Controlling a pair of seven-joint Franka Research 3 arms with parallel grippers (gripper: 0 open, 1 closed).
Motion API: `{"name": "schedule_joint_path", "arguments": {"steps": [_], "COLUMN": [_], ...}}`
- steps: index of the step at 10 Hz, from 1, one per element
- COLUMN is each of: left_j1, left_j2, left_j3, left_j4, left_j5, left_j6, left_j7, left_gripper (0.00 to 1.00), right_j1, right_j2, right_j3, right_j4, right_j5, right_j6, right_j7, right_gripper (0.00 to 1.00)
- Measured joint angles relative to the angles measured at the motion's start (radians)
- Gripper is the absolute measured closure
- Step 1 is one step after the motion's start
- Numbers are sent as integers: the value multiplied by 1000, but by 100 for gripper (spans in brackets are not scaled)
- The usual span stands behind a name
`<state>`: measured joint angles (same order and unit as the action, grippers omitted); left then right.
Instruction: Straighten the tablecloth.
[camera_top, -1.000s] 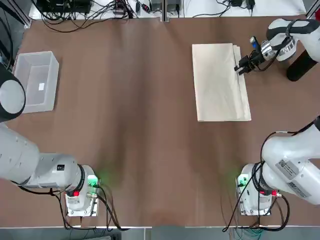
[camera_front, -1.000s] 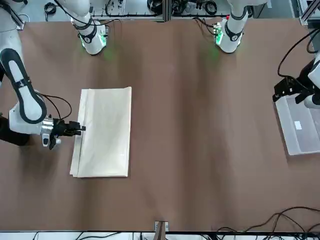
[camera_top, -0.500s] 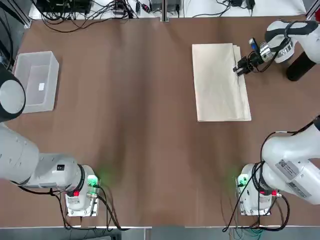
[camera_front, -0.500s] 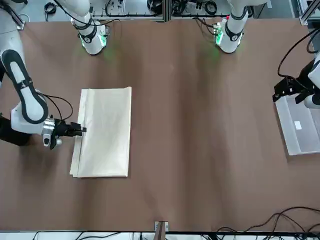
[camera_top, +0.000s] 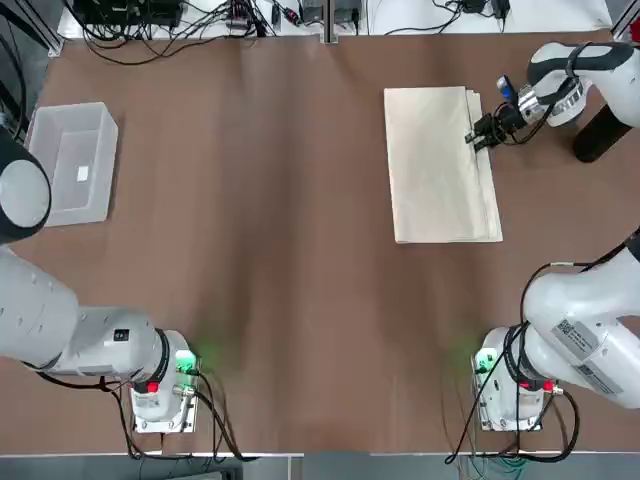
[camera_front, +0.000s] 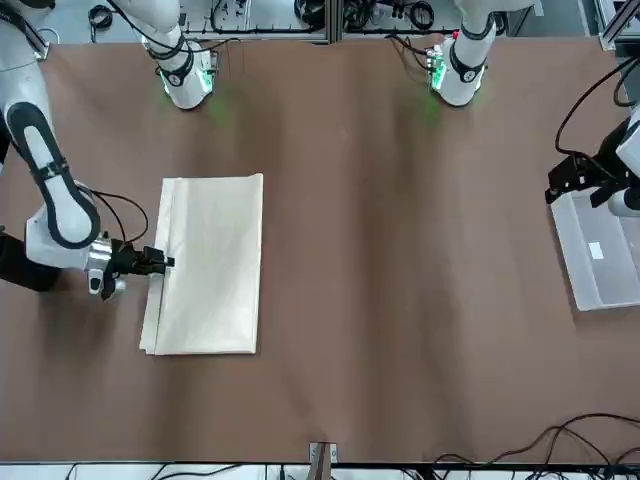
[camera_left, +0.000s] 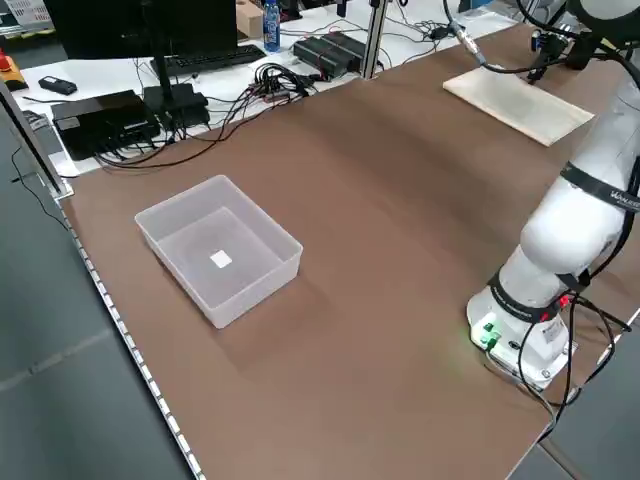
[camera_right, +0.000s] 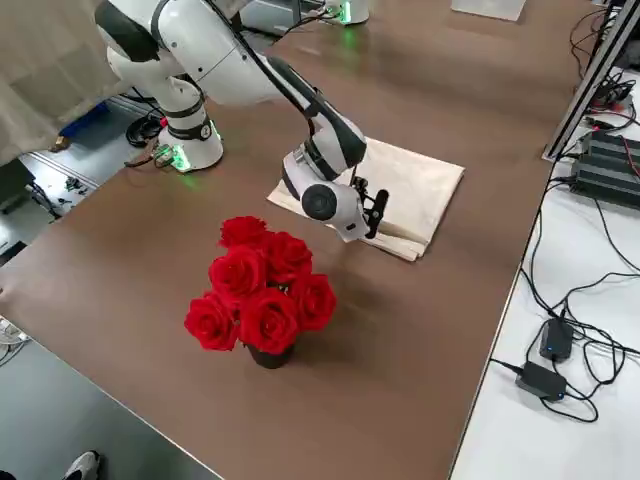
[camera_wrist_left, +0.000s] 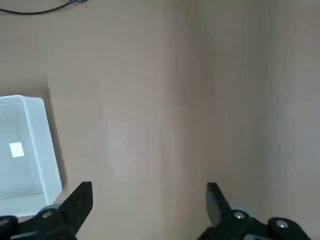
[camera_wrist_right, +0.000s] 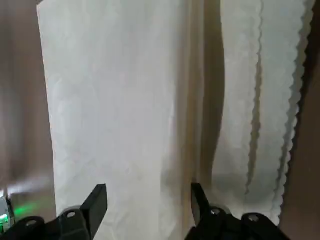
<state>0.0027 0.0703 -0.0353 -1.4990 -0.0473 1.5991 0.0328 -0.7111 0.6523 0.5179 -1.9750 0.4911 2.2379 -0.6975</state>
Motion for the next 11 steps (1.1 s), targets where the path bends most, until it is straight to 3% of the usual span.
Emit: {"name": "schedule_joint_path", "arguments": {"steps": [11], "left_j1": [1], "left_j2": [0], "left_j3": [0], "left_j4": [0], "left_j5": [0], "left_j6": [0], "left_j7": [0], "left_gripper": [0], "right_j1": [2], "right_j2": [21], "right_j3": [-2], "right_j4": [0], "right_j5": [0], "right_j6": [33], "right_j7": [0], "right_gripper": [29]}}
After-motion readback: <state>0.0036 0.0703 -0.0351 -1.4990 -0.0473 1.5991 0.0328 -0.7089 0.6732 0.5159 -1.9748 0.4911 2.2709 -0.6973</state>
